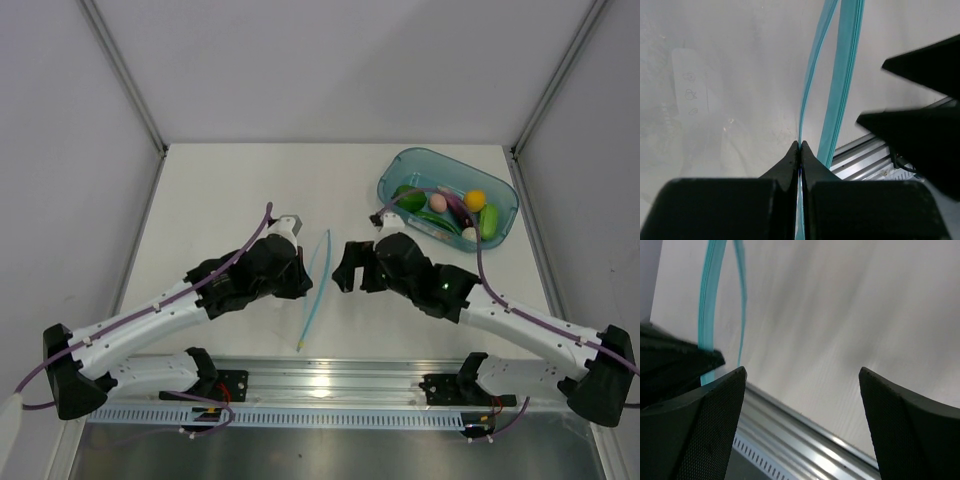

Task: Place the food in the zip-top bag and seal the zipper
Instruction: Pick up the fake vegetable from the bin.

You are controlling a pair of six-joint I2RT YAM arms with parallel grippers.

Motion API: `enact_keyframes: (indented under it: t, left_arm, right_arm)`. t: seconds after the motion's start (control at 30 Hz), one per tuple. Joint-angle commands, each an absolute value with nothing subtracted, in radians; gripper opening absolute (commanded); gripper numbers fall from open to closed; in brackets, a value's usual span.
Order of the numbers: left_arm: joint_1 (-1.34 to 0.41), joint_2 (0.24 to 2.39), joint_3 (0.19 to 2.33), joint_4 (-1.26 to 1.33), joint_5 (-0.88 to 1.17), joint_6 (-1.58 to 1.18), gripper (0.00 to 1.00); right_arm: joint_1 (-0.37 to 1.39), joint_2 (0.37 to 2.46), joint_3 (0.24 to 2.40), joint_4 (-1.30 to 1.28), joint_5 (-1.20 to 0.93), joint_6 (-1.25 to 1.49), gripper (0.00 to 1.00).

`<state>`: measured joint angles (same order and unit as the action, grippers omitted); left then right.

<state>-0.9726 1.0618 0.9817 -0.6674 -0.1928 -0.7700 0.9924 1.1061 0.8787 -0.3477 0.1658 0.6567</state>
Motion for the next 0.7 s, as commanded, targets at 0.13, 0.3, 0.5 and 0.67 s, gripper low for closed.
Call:
enact_keyframes:
  t: [0.13,0.3,0.5,0.67]
  left_arm:
    - [-0.970,1.065,0.999,-0.627,-0.239,-0.738,0.01]
    - [-0.951,1.062,1.008,-0.632,-0.245,-0.706,0.01]
    - [-0.916,1.055,0.994,-0.612,-0.192,-0.677,0.01]
    - [-0.908,1.072,0.991,-0.584,-0.118,-0.666,0.01]
  right_arm:
    - [0.653,1.160,1.120,-0.519,0.226,0.503,0.96]
    - [0.430,1.279,1.227,-0.500,0.169,0.411,0.97]
    - [0.258,1.535,1.470,-0.561,0.268,0.318,0.98]
    - [0.134,1.733,1.647,-0.612,0.282,0.281,0.98]
